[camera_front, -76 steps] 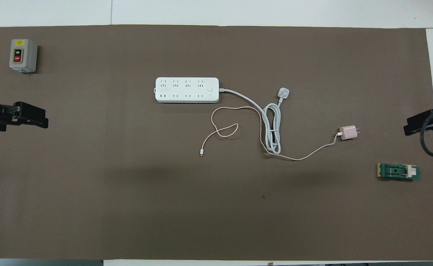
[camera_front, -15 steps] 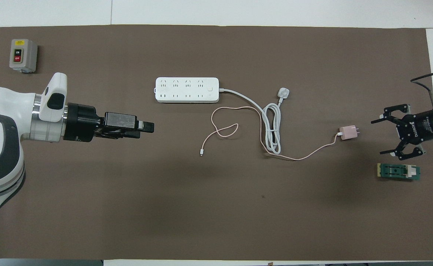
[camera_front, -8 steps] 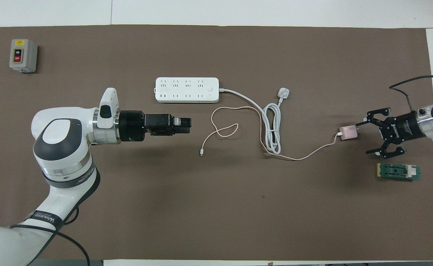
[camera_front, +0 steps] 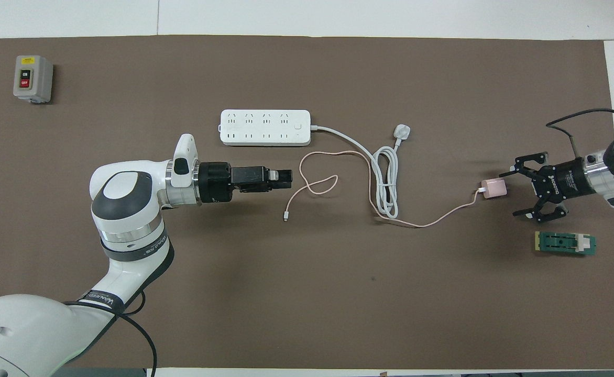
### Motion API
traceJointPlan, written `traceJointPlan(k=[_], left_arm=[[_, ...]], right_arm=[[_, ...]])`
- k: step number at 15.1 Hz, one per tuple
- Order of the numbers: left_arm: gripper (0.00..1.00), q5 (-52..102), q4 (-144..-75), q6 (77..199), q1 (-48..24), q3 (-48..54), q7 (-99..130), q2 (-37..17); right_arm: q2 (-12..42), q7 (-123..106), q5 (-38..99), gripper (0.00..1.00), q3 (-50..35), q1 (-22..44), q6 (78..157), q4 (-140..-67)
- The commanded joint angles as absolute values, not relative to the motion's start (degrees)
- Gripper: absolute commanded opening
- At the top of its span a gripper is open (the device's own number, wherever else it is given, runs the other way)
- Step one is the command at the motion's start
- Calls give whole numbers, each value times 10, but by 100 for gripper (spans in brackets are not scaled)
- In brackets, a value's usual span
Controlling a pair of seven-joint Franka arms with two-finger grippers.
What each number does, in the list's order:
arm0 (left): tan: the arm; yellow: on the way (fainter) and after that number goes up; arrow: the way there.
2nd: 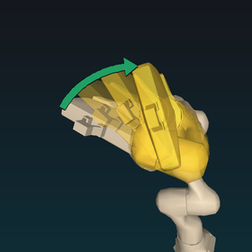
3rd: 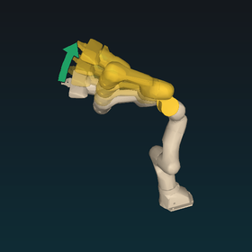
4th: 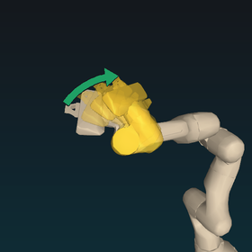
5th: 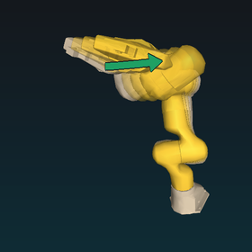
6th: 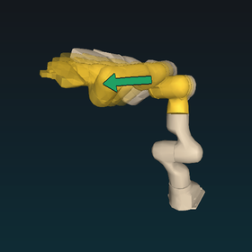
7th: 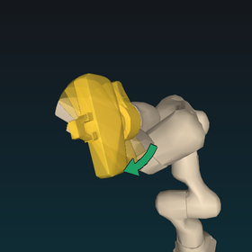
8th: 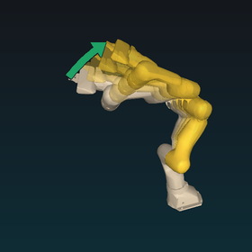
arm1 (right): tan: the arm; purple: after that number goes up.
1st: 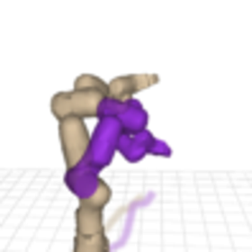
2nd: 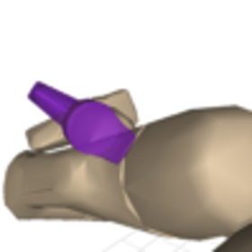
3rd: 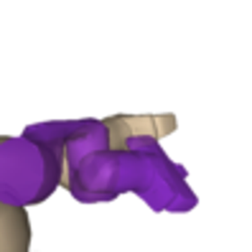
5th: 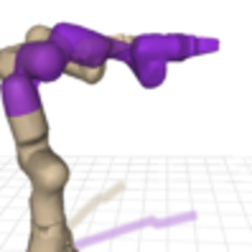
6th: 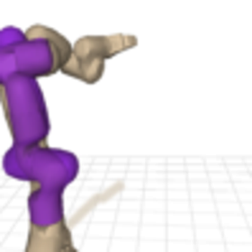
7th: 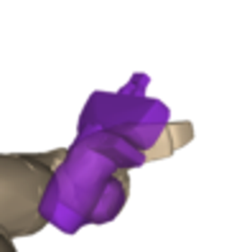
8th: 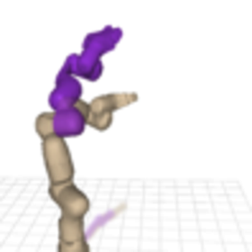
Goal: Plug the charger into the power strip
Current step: 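Close the right gripper on the pink charger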
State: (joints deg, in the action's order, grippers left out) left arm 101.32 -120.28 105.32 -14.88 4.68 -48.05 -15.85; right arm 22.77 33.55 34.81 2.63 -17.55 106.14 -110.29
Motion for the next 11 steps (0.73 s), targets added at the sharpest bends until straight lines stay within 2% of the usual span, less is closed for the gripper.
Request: traceJointPlan(k=[1, 6, 7, 8, 10, 11], left_arm=[[100, 1067, -1204, 1054, -166, 43, -493, -165], [100, 1108, -1207, 1087, -182, 43, -495, -165], [100, 1122, -1208, 1088, -193, 43, -495, -165], [100, 1135, -1212, 1092, -197, 43, -496, -164], [100, 1170, -1216, 1104, -221, 43, -497, -164], [100, 1173, -1214, 1116, -226, 43, -497, -165]], right_arm=[[243, 309, 364, 100, 24, -178, 1074, -1100], [247, 296, 365, 100, 24, -178, 1079, -1099], [247, 296, 365, 78, 24, -178, 1080, -1099], [247, 296, 366, 47, 24, -178, 1081, -1099], [247, 297, 367, 3, 24, -177, 1080, -1098], [247, 298, 367, 0, 24, -175, 1076, -1093]])
